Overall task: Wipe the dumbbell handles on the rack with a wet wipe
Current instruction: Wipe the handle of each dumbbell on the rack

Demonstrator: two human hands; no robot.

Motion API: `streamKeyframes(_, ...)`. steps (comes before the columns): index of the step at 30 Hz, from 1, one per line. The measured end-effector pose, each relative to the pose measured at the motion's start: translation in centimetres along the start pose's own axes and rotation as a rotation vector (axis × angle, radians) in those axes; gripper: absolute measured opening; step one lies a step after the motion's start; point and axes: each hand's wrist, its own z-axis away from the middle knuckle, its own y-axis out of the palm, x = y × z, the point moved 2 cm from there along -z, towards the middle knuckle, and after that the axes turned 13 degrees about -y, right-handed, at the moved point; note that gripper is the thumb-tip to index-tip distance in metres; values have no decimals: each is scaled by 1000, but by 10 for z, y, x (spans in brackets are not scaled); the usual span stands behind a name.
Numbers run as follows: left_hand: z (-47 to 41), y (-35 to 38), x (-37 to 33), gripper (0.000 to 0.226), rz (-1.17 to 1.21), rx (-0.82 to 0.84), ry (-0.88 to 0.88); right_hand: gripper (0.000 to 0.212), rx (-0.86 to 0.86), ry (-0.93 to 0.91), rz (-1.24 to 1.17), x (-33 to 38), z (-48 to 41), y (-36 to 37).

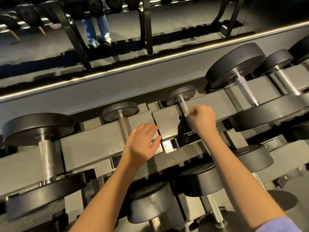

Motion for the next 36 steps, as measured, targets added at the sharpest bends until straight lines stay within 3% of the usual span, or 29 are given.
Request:
streamKeyframes(6, 0, -1, -1, 55, 36, 8, -8, 15, -74, 87, -221, -2, -31, 3)
streamKeyframes(14, -1, 0, 1, 52, 39, -1, -2, 14, 249, 101, 91, -14, 24, -17)
streamKeyframes(22, 2, 1, 2, 42, 83, -66, -4, 17, -17, -21, 55, 9, -21, 7)
streamKeyframes(26, 2, 2, 2, 39, 100, -98, 4, 18, -60, -11, -1, 14, -39, 10)
streamKeyframes(36, 0, -2, 0, 38, 19, -19, -21, 18, 123, -51, 261, 11, 3, 7)
